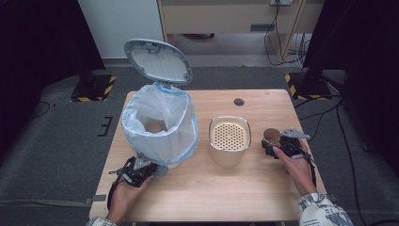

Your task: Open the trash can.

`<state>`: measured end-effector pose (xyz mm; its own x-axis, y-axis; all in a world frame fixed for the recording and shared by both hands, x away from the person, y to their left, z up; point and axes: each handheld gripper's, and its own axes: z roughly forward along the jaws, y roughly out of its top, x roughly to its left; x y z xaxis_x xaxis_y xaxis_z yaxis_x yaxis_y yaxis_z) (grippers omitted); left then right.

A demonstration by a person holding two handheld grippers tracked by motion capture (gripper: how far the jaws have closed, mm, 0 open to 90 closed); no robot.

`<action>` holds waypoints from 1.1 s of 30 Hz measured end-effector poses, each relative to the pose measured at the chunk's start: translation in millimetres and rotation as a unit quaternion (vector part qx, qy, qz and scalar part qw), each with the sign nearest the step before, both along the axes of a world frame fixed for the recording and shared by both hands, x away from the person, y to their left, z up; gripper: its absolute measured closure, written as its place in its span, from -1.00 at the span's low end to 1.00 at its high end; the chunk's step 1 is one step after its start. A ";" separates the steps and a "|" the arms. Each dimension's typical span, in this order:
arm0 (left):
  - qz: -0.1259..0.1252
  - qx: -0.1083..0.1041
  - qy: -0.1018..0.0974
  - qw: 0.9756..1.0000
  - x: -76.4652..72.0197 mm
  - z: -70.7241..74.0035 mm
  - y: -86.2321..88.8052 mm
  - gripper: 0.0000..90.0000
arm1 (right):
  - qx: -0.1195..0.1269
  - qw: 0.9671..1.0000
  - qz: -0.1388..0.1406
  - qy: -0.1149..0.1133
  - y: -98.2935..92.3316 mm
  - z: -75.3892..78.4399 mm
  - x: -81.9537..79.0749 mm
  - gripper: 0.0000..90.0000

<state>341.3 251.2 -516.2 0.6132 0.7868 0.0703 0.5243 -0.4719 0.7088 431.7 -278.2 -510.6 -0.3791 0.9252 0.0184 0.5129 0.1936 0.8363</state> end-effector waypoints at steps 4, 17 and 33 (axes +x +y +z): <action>0.000 0.000 0.000 1.000 0.0 0.0 0.0 1.00 | 0.005 1.000 -0.002 0.002 -0.6 -0.3 1.0 -0.67; -0.002 0.000 -0.001 1.000 0.3 -0.2 -0.2 1.00 | -0.006 1.000 0.008 -0.011 2.2 -1.5 1.9 -0.43; 0.001 0.001 -0.002 1.000 -0.1 -0.2 -0.9 1.00 | -0.017 0.999 0.029 -0.033 0.1 18.9 -0.4 -0.36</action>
